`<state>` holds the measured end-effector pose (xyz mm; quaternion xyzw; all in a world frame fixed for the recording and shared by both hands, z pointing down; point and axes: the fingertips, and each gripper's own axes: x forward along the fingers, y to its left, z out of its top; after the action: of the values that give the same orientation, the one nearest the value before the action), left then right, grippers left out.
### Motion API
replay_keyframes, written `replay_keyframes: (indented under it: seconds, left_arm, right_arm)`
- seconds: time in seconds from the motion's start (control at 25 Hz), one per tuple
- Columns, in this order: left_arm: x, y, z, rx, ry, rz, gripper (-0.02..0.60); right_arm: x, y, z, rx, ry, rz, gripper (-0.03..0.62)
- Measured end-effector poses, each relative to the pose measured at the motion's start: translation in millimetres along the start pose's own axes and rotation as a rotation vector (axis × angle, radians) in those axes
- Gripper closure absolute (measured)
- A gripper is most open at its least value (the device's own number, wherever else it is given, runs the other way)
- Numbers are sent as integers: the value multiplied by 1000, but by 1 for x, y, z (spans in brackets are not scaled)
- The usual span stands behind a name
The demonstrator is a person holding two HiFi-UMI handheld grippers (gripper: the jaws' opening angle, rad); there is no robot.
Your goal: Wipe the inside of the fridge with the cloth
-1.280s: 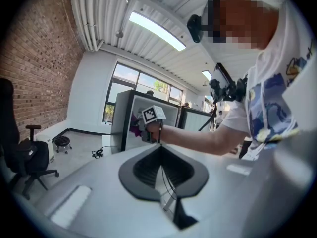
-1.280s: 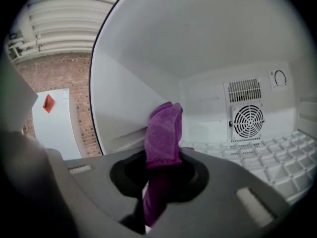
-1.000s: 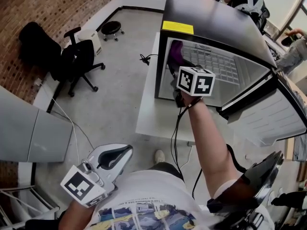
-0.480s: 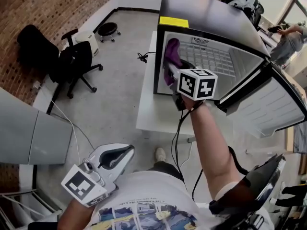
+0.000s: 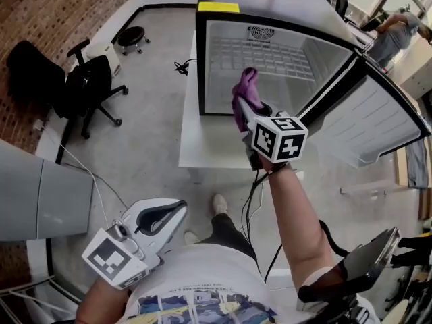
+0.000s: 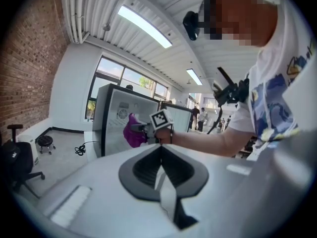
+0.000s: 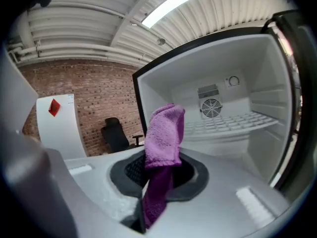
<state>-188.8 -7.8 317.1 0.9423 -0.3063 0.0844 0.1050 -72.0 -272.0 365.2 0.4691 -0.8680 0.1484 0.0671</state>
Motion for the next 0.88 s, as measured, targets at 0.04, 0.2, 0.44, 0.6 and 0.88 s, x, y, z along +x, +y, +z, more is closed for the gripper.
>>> replay_keyframes:
  seconds: [0.04,0.2,0.44,0.6,0.88]
  left_arm:
    - [2,-3,-2,0,2,-12,575]
    - [14,-11,-6,2,14,-61,575]
    - [35,-17,-3,-10,19,-109,575]
    - [56,-19,6,-41,30,-125,575]
    - [89,-9,12,-29,39,-146,575]
  right_arm:
    - [-9,-10,-7,-1,-1,-39,540]
    - [-42,-53,-33,12,1,-204,540]
    - [-73,-115,-62,17,10,-415,540]
    - [-81,-149,-72,35,15,-497,540]
    - [-76,-195,-90,39,31,-622,540]
